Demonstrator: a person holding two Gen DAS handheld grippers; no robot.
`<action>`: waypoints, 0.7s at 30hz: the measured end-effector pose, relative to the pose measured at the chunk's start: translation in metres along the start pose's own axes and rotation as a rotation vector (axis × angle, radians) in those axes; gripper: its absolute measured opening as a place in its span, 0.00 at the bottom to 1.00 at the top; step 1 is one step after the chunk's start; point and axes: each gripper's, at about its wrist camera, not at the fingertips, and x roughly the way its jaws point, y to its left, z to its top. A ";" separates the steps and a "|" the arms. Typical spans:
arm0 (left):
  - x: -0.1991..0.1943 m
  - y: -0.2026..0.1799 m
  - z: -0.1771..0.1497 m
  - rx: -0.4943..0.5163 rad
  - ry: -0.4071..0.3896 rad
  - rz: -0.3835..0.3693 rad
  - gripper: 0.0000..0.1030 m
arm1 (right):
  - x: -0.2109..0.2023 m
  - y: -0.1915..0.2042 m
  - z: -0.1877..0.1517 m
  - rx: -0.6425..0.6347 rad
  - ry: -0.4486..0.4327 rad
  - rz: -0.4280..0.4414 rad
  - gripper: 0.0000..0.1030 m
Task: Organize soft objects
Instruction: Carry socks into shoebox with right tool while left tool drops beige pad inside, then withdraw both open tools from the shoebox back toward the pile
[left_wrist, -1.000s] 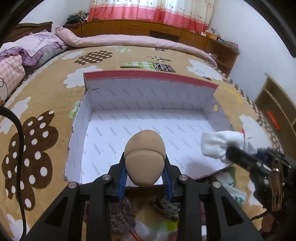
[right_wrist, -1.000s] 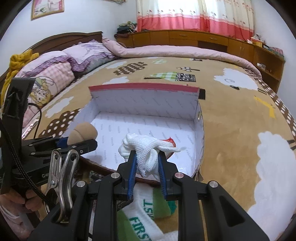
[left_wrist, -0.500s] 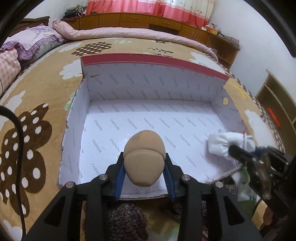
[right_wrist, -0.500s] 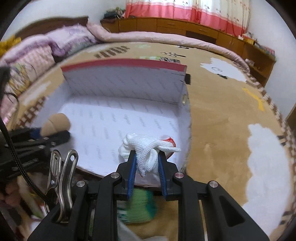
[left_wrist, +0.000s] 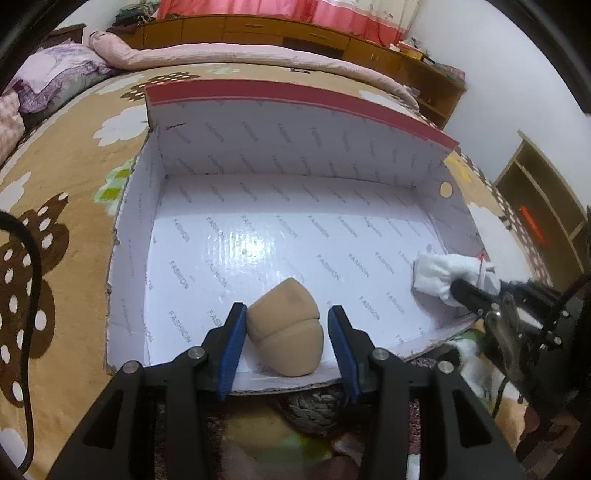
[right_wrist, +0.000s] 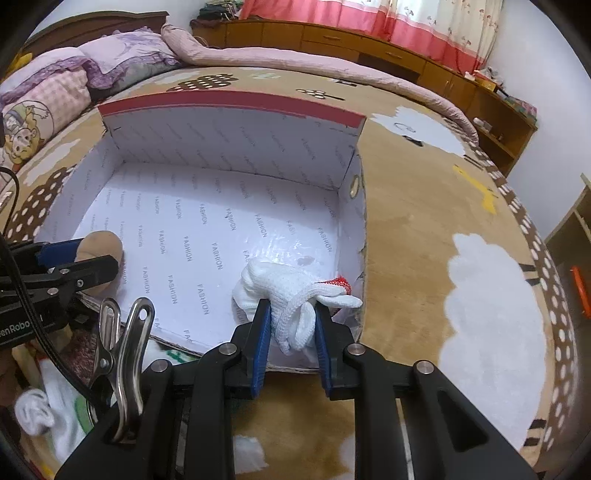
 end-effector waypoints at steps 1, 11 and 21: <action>0.000 -0.002 0.000 0.006 0.000 0.010 0.47 | -0.001 -0.001 0.000 -0.002 -0.007 -0.006 0.21; -0.006 -0.004 0.001 0.011 -0.011 0.062 0.63 | -0.006 -0.006 0.000 0.105 -0.035 0.146 0.28; -0.035 -0.005 -0.002 0.006 -0.049 0.074 0.66 | -0.033 -0.002 -0.007 0.132 -0.110 0.209 0.41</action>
